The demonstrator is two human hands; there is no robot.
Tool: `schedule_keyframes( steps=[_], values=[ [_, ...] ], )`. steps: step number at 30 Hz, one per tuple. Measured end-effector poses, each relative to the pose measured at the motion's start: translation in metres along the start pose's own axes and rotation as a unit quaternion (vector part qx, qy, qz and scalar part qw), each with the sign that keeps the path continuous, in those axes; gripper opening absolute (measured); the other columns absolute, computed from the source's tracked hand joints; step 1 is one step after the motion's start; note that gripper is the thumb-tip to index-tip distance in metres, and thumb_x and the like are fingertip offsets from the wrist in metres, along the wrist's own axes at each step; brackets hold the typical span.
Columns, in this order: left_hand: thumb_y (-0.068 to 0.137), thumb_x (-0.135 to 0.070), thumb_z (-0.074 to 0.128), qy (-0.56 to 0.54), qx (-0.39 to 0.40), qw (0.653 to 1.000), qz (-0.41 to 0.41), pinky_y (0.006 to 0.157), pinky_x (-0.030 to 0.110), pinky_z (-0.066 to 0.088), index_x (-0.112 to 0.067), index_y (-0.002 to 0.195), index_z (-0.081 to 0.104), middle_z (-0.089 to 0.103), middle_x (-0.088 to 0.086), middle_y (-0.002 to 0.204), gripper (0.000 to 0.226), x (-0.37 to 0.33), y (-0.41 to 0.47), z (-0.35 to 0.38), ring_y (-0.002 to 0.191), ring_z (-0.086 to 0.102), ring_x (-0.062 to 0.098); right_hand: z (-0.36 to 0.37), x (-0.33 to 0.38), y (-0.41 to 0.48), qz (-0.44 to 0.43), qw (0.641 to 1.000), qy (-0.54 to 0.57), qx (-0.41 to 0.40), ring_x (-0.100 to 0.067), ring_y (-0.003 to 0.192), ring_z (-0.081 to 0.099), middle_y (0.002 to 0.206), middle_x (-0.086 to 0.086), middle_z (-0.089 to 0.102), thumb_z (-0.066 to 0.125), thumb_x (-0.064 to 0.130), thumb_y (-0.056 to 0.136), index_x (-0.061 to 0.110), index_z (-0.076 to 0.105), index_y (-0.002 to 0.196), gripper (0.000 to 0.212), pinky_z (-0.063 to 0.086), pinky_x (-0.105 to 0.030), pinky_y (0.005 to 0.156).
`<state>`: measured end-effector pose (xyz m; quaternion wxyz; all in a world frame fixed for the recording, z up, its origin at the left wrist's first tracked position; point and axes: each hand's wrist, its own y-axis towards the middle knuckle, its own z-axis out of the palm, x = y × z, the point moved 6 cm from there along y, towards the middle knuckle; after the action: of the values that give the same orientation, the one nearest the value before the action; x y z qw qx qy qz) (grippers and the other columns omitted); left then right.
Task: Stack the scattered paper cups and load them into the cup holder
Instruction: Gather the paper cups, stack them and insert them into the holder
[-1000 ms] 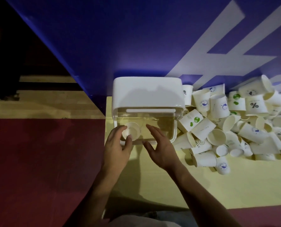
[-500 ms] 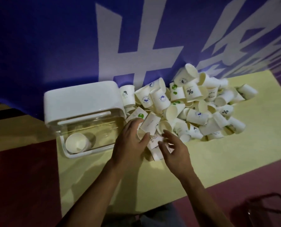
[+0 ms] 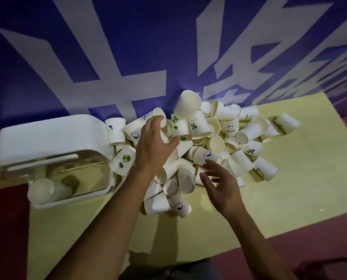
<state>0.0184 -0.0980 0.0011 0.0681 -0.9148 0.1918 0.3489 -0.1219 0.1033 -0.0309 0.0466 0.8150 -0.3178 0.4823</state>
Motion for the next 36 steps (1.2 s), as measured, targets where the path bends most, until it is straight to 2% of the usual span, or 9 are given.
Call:
schedule_keyframes(
  steps=[8,11,14,17,20,23,30,34,36],
  values=[
    [0.081,-0.06,0.076,0.042,-0.014,0.999,-0.024,0.106,0.04,0.046,-0.017,0.154,0.033,0.042,0.006,0.157,0.096,-0.059,0.067,0.049,0.139,0.045,0.026,-0.039,-0.013,0.045,0.0,1.0,-0.002,0.007,0.007,0.103,0.063,0.123,0.016,0.067,0.067,0.033,0.097,0.03,0.06,0.136,0.039,0.053,-0.018,0.084],
    [0.083,-0.058,0.075,0.03,-0.039,0.998,-0.038,0.103,0.037,0.048,-0.016,0.152,0.036,0.047,0.006,0.153,0.089,-0.061,0.078,0.057,0.134,0.049,0.025,-0.043,-0.018,0.058,0.008,1.0,-0.008,0.014,0.006,0.106,0.061,0.124,0.016,0.065,0.065,0.039,0.098,0.028,0.058,0.139,0.043,0.051,-0.015,0.083],
    [0.086,-0.059,0.072,0.021,-0.051,0.998,-0.036,0.096,0.034,0.052,-0.019,0.146,0.043,0.055,0.003,0.144,0.078,-0.061,0.078,0.057,0.125,0.056,0.02,-0.042,-0.02,0.071,0.012,1.0,-0.013,0.01,-0.001,0.106,0.062,0.126,0.014,0.064,0.067,0.041,0.096,0.027,0.056,0.141,0.048,0.056,-0.029,0.087],
    [0.083,-0.059,0.075,-0.007,-0.065,0.997,-0.051,0.092,0.031,0.054,-0.022,0.142,0.045,0.058,0.0,0.138,0.076,-0.06,0.07,0.045,0.119,0.057,0.016,-0.034,-0.018,0.087,0.028,0.999,-0.034,0.002,-0.013,0.109,0.06,0.133,0.005,0.061,0.071,0.048,0.09,0.023,0.05,0.146,0.065,0.055,-0.039,0.09],
    [0.081,-0.055,0.079,-0.063,-0.089,0.992,-0.071,0.087,0.024,0.048,-0.024,0.14,0.047,0.058,-0.005,0.133,0.074,-0.058,0.042,0.023,0.114,0.053,0.008,-0.02,-0.013,0.104,0.067,0.997,-0.027,-0.003,-0.019,0.124,0.053,0.143,-0.001,0.052,0.076,0.064,0.078,0.023,0.04,0.152,0.092,0.052,-0.045,0.099],
    [0.079,-0.051,0.083,-0.105,-0.093,0.985,-0.096,0.09,0.03,0.055,-0.028,0.139,0.046,0.057,-0.009,0.134,0.074,-0.043,0.006,0.011,0.118,0.055,0.011,-0.002,-0.006,0.121,0.106,0.994,-0.012,-0.001,-0.022,0.135,0.044,0.149,-0.004,0.043,0.078,0.071,0.07,0.023,0.033,0.154,0.107,0.047,-0.047,0.106],
    [0.076,-0.053,0.083,-0.127,-0.069,0.981,-0.133,0.093,0.034,0.057,-0.033,0.14,0.045,0.057,-0.012,0.135,0.077,-0.012,-0.035,0.005,0.118,0.057,0.008,0.016,-0.002,0.133,0.089,0.992,-0.064,-0.061,-0.03,0.12,0.049,0.131,-0.012,0.049,0.08,0.052,0.079,0.008,0.047,0.14,0.082,0.048,-0.041,0.093],
    [0.078,-0.053,0.082,-0.137,-0.066,0.98,-0.129,0.095,0.033,0.056,-0.034,0.141,0.044,0.056,-0.013,0.137,0.077,-0.007,-0.038,-0.002,0.123,0.056,0.01,0.01,0.004,0.123,0.045,0.995,-0.026,-0.09,-0.026,0.119,0.051,0.133,-0.01,0.05,0.081,0.045,0.081,0.01,0.042,0.143,0.081,0.046,-0.032,0.09],
    [0.078,-0.054,0.082,-0.14,-0.062,0.981,-0.122,0.095,0.032,0.056,-0.034,0.141,0.044,0.056,-0.013,0.137,0.076,-0.005,-0.04,-0.005,0.123,0.056,0.01,0.005,0.008,0.114,0.022,0.995,0.012,-0.093,-0.023,0.119,0.057,0.135,-0.001,0.05,0.081,0.044,0.08,0.019,0.037,0.146,0.083,0.056,-0.038,0.092]
  ],
)
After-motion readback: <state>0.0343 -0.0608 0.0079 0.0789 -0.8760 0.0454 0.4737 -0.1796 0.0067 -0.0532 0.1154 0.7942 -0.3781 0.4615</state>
